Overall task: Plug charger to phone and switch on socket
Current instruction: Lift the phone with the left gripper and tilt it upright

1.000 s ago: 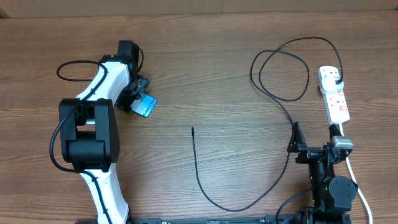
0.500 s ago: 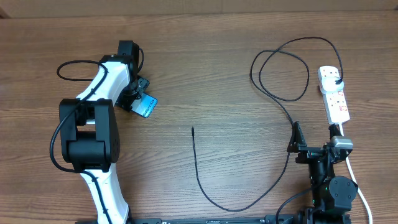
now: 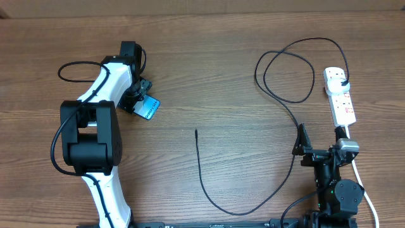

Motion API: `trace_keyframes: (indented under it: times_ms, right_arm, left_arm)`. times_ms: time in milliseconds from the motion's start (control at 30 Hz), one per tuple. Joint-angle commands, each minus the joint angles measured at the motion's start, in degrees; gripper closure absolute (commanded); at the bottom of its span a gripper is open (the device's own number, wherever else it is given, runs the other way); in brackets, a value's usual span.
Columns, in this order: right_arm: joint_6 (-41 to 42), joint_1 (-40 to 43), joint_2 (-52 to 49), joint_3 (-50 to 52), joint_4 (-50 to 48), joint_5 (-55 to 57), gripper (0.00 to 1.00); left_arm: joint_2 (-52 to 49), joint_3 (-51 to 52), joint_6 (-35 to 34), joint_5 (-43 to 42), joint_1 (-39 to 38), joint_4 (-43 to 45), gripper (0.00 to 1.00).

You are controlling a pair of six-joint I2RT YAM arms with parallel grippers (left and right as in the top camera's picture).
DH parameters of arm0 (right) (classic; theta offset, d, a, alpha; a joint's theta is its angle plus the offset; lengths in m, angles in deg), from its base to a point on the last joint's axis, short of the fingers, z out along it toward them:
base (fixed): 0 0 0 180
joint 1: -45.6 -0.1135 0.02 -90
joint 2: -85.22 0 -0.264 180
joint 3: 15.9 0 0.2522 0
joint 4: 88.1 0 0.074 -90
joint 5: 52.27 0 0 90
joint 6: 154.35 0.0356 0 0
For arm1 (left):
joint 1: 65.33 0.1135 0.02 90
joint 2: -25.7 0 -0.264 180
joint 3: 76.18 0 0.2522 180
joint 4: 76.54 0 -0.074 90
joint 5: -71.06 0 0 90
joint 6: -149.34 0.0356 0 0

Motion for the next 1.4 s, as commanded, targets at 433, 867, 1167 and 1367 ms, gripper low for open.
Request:
trace_keyframes:
  times_ms: [433, 867, 1167, 1367]
  right_arm:
    - [0.09, -0.31, 0.57, 0.61, -0.20, 0.37, 0.00]
    - [0.09, -0.31, 0.57, 0.61, -0.20, 0.37, 0.00]
    - [0.09, -0.31, 0.57, 0.61, -0.20, 0.37, 0.00]
    - [0.09, -0.31, 0.57, 0.61, -0.20, 0.37, 0.00]
  left_arm:
    - [-4.72, 2.25, 0.02, -3.80, 0.31, 0.70, 0.91]
    - [-4.70, 2.08, 1.09, -3.80, 0.31, -0.04, 0.96]
    - [-4.61, -3.10, 1.09, -3.78, 0.31, -5.27, 0.96]
    - [-4.61, -7.91, 1.09, -3.78, 0.28, -9.18, 0.96]
